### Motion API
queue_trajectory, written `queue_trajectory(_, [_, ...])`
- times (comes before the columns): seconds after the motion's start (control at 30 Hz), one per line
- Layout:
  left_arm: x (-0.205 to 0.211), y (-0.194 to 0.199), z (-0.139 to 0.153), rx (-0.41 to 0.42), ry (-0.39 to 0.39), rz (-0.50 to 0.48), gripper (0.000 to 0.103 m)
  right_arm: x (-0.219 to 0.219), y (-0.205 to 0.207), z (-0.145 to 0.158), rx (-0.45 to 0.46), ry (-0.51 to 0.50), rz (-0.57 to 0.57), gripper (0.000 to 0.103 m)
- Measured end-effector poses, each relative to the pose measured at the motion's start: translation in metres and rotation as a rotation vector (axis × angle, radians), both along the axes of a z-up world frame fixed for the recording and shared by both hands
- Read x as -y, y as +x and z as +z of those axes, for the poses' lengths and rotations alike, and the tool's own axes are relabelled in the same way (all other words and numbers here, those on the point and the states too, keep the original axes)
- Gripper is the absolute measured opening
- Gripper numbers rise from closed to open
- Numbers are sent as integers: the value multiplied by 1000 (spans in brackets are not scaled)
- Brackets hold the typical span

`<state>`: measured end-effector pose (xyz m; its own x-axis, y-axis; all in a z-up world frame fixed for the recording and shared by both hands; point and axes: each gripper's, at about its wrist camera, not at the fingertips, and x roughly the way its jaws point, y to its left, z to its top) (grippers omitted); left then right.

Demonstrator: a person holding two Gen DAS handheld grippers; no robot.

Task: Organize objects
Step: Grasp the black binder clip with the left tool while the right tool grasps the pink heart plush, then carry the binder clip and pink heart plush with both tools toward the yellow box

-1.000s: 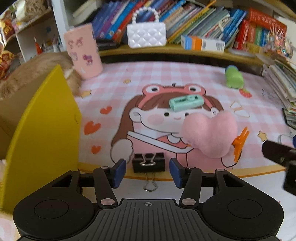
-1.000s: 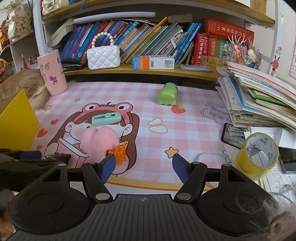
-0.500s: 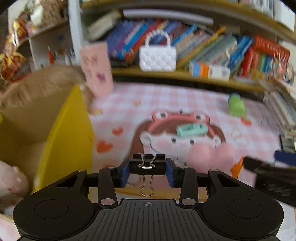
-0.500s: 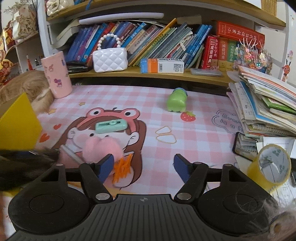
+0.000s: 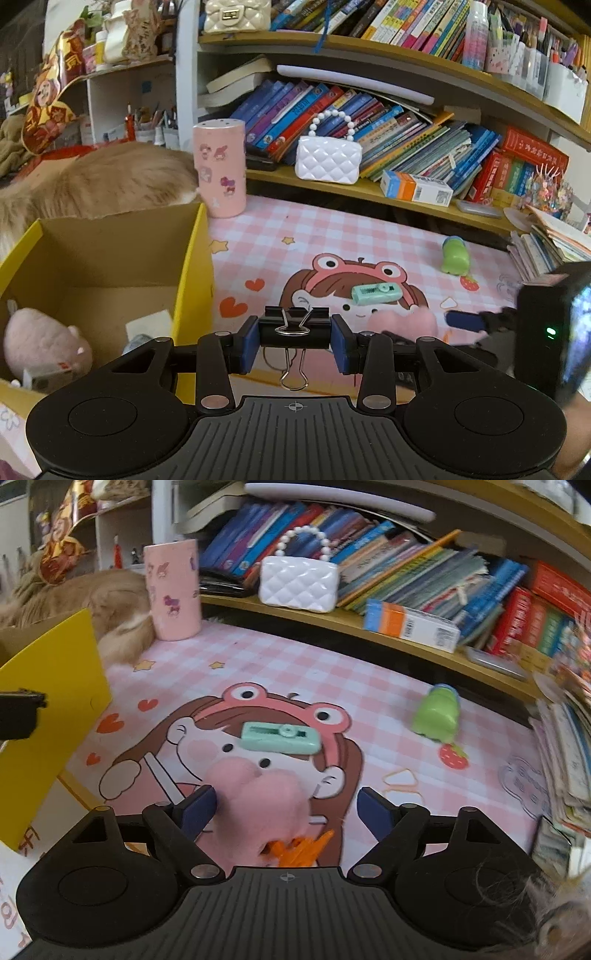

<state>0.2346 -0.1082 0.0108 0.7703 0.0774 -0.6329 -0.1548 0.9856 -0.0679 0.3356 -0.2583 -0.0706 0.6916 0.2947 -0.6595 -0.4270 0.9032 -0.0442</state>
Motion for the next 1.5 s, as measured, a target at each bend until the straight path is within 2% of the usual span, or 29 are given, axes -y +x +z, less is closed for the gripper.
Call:
queue_trajectory(0.03, [-1, -2, 0, -2, -2, 3, 38, -3, 1, -1, -4, -8, 14, 72])
queue_trajectory(0.1, [-3, -7, 1, -1, -6, 8, 38, -6, 1, -2, -14, -19, 30, 57])
queue_trajectory(0.23, [-8, -17, 5, 15, -15, 15, 38, -3, 0, -2, -45, 6, 17, 55])
queue_trajectory(0.37, [-12, -25, 9, 34, -24, 7, 38, -1, -15, 8, -29, 14, -28, 54])
queue_trajectory(0.63, [-18, -43, 15, 62, -56, -60, 38, 8, -70, 43, -13, 117, -137, 51])
queue_trajectory(0.87, [-29, -68, 18, 89, -83, -114, 38, 1, -119, 65, -10, 163, -191, 50])
queue_trajectory(1.13, [-60, -104, 19, 95, -95, -123, 38, -27, -172, 76, -10, 174, -218, 50])
queue_trajectory(1.5, [-119, -157, 14, 75, -88, -43, 38, -88, -230, 77, -5, 162, -155, 50])
